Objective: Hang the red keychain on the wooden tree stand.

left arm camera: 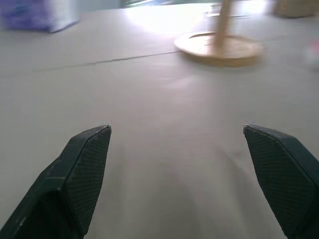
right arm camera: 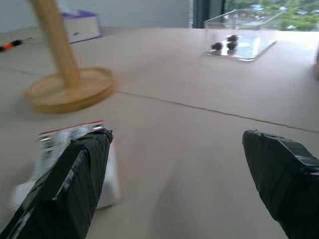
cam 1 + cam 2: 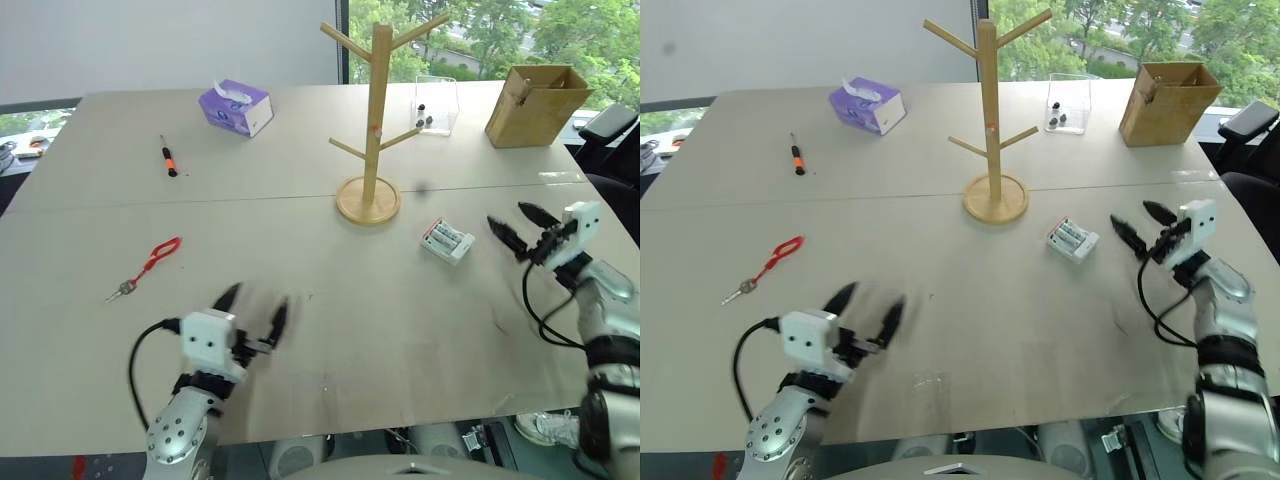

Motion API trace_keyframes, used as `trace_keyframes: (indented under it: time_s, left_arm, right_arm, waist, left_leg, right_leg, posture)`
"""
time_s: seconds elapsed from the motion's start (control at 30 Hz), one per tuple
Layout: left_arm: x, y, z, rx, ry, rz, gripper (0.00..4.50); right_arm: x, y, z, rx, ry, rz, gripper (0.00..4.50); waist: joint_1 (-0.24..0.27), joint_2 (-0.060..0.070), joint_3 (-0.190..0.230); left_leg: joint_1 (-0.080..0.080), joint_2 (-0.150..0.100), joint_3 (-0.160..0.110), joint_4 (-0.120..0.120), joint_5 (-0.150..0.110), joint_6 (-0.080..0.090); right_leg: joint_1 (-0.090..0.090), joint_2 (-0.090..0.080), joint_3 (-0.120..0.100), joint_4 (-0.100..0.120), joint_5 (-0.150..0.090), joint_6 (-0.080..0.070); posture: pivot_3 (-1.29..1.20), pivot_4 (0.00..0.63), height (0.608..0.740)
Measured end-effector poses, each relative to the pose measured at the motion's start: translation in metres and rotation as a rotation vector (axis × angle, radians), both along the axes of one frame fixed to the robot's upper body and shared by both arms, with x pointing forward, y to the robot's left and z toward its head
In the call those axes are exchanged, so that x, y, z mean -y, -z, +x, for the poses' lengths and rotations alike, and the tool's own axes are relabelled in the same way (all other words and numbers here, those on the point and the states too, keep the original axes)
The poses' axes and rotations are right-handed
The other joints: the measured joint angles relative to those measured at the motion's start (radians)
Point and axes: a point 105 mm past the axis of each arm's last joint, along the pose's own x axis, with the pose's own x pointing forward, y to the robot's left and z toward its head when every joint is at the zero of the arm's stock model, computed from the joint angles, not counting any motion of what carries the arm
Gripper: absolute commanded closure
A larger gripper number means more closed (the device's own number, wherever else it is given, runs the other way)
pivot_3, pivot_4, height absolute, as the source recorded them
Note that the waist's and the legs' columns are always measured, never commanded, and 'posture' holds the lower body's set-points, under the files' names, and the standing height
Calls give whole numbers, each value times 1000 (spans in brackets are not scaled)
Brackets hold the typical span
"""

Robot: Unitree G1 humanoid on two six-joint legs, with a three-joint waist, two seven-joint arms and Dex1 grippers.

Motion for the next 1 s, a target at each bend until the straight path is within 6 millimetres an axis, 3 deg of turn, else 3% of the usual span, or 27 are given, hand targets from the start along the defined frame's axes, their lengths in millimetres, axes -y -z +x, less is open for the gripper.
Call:
trace_keyframes:
  time_s: [0.13, 0.27, 0.4, 0.53, 0.77, 1.0]
  left_arm:
    - [20, 1, -13, 29, 262, 50, 72]
    - [26, 4, -13, 48, 376, 48, 72]
    - [38, 11, -17, 67, 508, 74, 72]
    - [44, 7, -9, 102, 533, 72, 72]
    - [49, 3, -2, 116, 521, 57, 72]
    - [49, 11, -6, 57, 497, 29, 72]
  right_arm:
    - [-17, 2, -15, -31, -99, -47, 0]
    - [-24, 0, -16, -28, -118, -65, 0]
    - [-29, 12, -13, -57, -109, -83, 0]
    - [-24, 25, -6, -83, -73, -94, 0]
    - [-21, 24, 5, -40, -52, -102, 0]
    - [-36, 29, 1, -25, -127, -110, 0]
  waist:
    - [0, 1, 0]
    - [5, 1, 0]
    - [6, 1, 0]
    - [6, 1, 0]
    - [2, 1, 0]
    - [0, 1, 0]
  left_leg:
    - [1, 0, 0, 0, 0, 0]
    - [0, 0, -1, 1, 0, 0]
    - [0, -1, 1, 1, 0, 0]
    - [0, -1, 0, 1, 0, 0]
    - [1, -1, 1, 1, 0, 0]
    - [1, 0, 1, 1, 0, 0]
  right_leg:
    - [0, 0, 0, 0, -2, 3]
    - [0, 0, -1, 0, -2, 3]
    - [0, 0, 0, 0, 0, 0]
    - [0, 0, 0, 0, 0, 1]
    - [0, 1, 1, 0, 1, 2]
    - [0, 2, 2, 1, -1, 2]
  posture:
    - [0, 150, 740]
    - [0, 150, 740]
    - [0, 150, 740]
    - [0, 150, 740]
    - [0, 150, 740]
    - [0, 150, 740]
